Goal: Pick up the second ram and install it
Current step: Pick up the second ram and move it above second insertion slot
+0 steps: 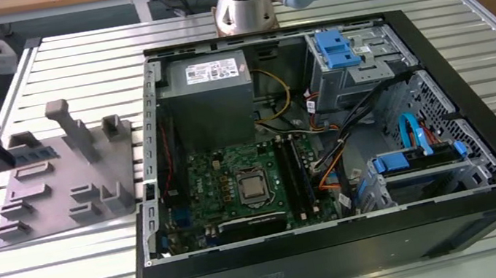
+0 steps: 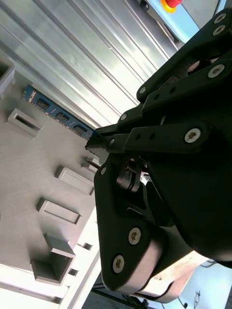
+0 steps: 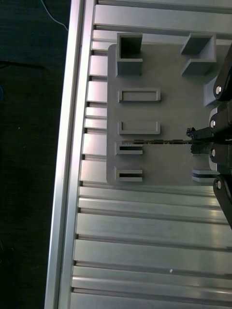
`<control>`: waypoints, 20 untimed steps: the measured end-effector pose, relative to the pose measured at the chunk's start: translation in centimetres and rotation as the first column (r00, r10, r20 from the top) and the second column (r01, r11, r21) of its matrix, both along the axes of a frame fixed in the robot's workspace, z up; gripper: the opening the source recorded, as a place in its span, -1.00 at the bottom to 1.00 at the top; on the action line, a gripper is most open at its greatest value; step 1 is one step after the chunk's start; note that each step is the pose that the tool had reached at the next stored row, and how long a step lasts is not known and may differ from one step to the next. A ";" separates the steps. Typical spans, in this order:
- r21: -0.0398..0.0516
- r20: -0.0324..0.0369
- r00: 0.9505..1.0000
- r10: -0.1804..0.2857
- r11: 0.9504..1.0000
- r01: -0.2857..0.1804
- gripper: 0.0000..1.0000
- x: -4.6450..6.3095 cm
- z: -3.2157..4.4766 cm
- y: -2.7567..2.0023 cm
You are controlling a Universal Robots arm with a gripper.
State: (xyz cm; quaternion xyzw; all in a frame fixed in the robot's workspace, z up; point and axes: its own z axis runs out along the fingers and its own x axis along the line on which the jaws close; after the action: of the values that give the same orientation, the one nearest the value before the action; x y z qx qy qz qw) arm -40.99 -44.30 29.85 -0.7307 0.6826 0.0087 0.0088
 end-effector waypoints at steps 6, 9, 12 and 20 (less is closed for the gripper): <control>0.000 0.000 1.000 0.000 1.000 0.000 -0.73 0.0 0.41 0.00; 0.000 0.000 1.000 0.000 1.000 0.000 -0.73 0.0 0.63 0.00; 0.000 0.000 1.000 0.000 1.000 0.000 -0.73 0.0 0.88 0.00; 0.000 0.000 1.000 0.000 1.000 0.000 -0.73 0.0 1.51 0.00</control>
State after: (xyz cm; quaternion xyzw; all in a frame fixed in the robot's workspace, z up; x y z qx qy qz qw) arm -40.99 -44.29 31.36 -0.7307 0.6826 0.0087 0.0088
